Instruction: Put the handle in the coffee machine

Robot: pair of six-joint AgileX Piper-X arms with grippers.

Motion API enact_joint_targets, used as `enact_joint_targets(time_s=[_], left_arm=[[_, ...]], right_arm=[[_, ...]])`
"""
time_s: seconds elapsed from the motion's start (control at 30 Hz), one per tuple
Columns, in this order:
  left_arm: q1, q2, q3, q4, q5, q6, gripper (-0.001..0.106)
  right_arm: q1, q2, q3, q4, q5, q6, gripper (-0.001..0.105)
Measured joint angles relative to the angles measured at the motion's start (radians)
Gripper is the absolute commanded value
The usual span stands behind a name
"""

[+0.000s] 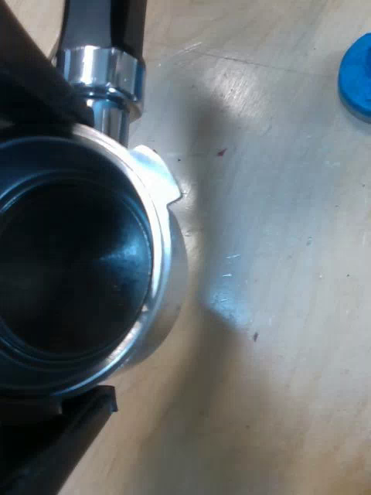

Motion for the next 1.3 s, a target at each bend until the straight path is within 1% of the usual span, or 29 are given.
enact_joint_targets(time_s=[0.13,0.17,0.2,0.23,0.27,0.3,0.33,0.37,0.43,0.47,0.8,1.0,1.03,1.07,1.1,1.17,1.2,1.27,1.3], left_arm=[[0.0,0.0,0.0,0.002,0.002,0.0,0.0],[0.0,0.0,0.0,0.002,0.001,0.0,0.0],[0.0,0.0,0.0,0.002,0.001,0.0,0.0],[0.0,0.0,0.0,0.002,0.003,0.0,0.0],[0.0,0.0,0.0,0.002,0.003,0.0,0.0],[0.0,0.0,0.0,0.002,0.003,0.0,0.0],[0.0,0.0,0.0,0.002,0.006,0.0,0.0],[0.0,0.0,0.0,0.002,0.006,0.0,0.0],[0.0,0.0,0.0,0.002,0.006,0.0,0.0],[0.0,0.0,0.0,0.002,0.006,0.0,0.0],[0.0,0.0,0.01,0.018,0.022,0.0,0.0],[0.004,0.0,0.01,0.018,0.014,0.0,0.0],[0.01,0.0,0.01,0.025,0.007,0.0,0.0],[0.014,0.0,0.007,0.03,0.002,-0.004,0.0],[0.032,0.0,0.004,0.04,-0.001,-0.007,0.0],[0.099,0.0,-0.001,0.044,-0.008,-0.009,0.0],[0.109,0.0,-0.002,0.044,-0.01,-0.01,0.0],[0.167,0.0,-0.004,0.044,-0.018,-0.013,0.0],[0.181,0.0,-0.004,0.046,-0.019,-0.014,0.0]], right_arm=[[0.0,0.001,0.0,0.001,0.0,0.005,0.0],[0.0,0.001,0.0,0.001,0.0,0.005,0.009],[0.0,0.001,0.0,0.001,0.0,0.005,0.013],[0.0,0.001,0.0,0.001,0.0,0.005,0.025],[0.0,0.001,0.0,0.001,0.0,0.009,0.039],[0.0,0.001,0.0,0.001,-0.003,0.013,0.046],[0.0,0.001,0.0,0.001,-0.003,0.015,0.061],[0.0,0.001,0.0,0.002,-0.003,0.015,0.072],[0.0,0.001,0.0,0.002,-0.003,0.016,0.082],[0.0,0.001,0.0,0.002,-0.003,0.016,0.084],[0.0,-0.005,0.0,-0.016,-0.011,0.019,0.084],[0.0,-0.022,0.0,-0.016,0.057,0.016,0.084],[0.0,-0.039,0.0,-0.016,0.097,0.016,0.084],[0.0,-0.05,0.0,-0.017,0.112,0.013,0.084],[0.0,-0.051,0.0,-0.017,0.115,0.012,0.084],[0.0,-0.092,0.0,-0.022,0.134,-0.001,0.084],[0.0,-0.104,0.0,-0.027,0.136,-0.005,0.084],[0.0,-0.151,0.0,-0.045,0.139,-0.022,0.084],[0.0,-0.162,0.0,-0.047,0.139,-0.024,0.084]])
